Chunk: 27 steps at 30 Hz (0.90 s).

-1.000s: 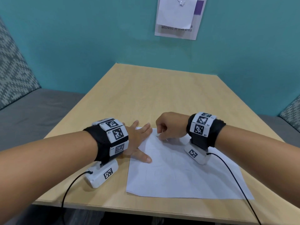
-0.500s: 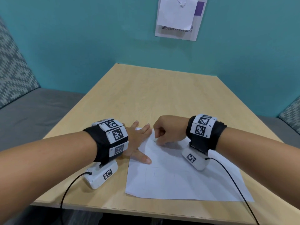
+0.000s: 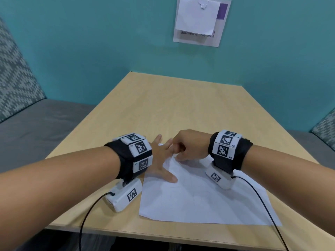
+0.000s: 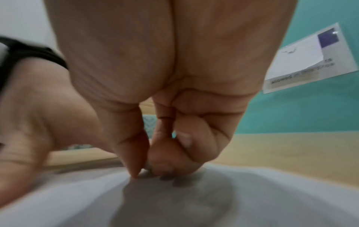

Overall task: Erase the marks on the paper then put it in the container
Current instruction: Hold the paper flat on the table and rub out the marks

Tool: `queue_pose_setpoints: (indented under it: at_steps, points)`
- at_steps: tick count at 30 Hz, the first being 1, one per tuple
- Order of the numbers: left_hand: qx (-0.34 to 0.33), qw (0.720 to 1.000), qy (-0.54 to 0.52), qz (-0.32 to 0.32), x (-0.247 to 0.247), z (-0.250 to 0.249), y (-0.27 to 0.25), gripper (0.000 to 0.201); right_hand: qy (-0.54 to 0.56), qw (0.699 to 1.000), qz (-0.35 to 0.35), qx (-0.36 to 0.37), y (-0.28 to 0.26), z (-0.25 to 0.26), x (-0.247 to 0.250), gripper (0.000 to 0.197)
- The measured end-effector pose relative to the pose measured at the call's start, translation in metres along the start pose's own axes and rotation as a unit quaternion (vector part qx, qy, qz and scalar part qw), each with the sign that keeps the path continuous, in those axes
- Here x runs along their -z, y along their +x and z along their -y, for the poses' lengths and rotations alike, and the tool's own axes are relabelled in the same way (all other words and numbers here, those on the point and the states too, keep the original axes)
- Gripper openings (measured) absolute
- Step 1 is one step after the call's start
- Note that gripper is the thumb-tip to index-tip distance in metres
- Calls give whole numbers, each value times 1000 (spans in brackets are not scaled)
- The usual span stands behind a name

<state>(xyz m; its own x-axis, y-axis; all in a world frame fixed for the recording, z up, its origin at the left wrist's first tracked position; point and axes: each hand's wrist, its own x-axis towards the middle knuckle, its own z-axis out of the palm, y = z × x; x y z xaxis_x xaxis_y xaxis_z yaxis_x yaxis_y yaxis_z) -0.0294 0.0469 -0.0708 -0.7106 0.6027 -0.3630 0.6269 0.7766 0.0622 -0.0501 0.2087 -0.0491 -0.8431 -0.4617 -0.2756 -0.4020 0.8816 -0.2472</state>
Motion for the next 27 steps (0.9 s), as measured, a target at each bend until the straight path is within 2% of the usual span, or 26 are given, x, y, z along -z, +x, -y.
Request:
queue_pose_setpoints:
  at_steps: [2,3,6,8,13,17,23,27]
  points:
    - [-8,1000,5,0,5,-4,-6,82,27,998,35,38,-8,11,-7,14]
    - [-2,1000,8,3,5,-4,-7,80,29,997,45,48,-10,13,-8,13]
    - [51,999,12,14,-5,3,2,103,-9,1000,11,13,-2,0,6,10]
    - [73,997,24,22,-10,7,6,110,-12,1000,-9,-16,1,-7,10,11]
    - [52,997,37,33,-2,2,2,90,22,997,57,44,-11,17,-7,13]
    - [78,996,45,22,-11,7,9,109,-20,1000,-5,-15,1,-6,12,8]
    - [56,997,37,22,-9,9,7,100,3,998,51,25,-5,10,-1,12]
    - [67,997,38,11,-16,13,12,113,-6,999,-2,-36,5,-18,18,9]
